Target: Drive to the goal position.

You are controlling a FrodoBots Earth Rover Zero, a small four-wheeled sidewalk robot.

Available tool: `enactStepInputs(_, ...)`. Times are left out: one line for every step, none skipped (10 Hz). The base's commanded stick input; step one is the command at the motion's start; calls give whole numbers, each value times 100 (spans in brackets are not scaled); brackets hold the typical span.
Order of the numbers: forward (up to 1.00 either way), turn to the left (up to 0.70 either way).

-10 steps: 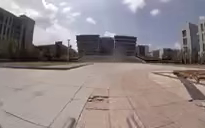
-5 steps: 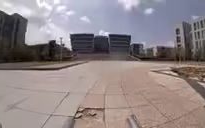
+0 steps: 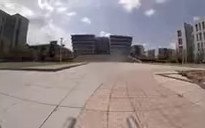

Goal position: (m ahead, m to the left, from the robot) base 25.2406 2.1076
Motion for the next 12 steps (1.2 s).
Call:
enactStepInputs(100, 27)
enactStepInputs(100, 27)
enactStepInputs(100, 27)
enactStepInputs(100, 13)
enactStepInputs(100, 0)
enactStepInputs(100, 0)
enactStepInputs(100, 0)
enactStepInputs(100, 0)
enactStepInputs(100, 0)
enactStepInputs(100, 0)
enactStepInputs(100, 0)
enactStepInputs(100, 0)
